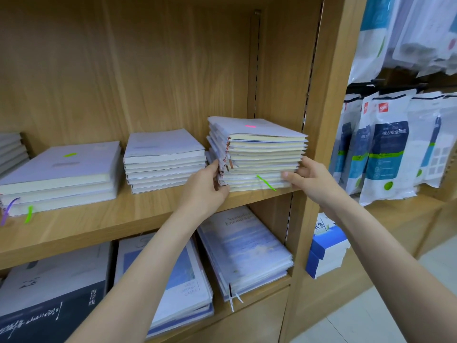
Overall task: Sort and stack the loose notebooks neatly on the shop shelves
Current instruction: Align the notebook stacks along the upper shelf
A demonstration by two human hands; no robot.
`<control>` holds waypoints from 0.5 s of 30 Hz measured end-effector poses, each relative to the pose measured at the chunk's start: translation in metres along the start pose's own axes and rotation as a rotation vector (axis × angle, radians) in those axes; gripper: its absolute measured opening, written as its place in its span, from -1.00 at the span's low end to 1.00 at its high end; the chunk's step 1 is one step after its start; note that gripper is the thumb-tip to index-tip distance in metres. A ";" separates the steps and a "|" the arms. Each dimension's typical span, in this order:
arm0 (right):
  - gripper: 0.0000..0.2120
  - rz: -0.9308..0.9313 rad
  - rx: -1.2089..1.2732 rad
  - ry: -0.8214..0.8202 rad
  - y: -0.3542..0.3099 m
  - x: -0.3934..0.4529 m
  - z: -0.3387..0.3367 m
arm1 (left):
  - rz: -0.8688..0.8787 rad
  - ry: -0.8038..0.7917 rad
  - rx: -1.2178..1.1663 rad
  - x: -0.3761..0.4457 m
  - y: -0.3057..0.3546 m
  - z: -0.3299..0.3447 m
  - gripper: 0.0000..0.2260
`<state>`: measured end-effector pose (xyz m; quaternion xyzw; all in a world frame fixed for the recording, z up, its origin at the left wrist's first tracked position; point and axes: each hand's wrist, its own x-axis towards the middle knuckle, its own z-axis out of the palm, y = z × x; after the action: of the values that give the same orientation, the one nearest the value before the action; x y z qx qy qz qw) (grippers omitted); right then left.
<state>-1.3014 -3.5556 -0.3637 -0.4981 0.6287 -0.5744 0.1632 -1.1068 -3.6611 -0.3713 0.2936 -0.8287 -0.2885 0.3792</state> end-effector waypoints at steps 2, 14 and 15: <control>-0.70 0.004 -0.002 -0.013 -0.001 0.000 -0.001 | 0.011 0.013 0.002 -0.002 0.001 -0.001 -0.56; -0.73 0.018 -0.014 -0.020 0.000 -0.001 -0.002 | 0.017 0.098 -0.031 -0.011 0.011 -0.004 -0.60; -0.73 0.019 -0.016 -0.019 0.000 -0.001 -0.002 | 0.012 0.094 -0.052 -0.011 0.012 -0.004 -0.61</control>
<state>-1.3027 -3.5532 -0.3633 -0.4989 0.6366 -0.5628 0.1706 -1.1007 -3.6466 -0.3659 0.2917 -0.8039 -0.2936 0.4271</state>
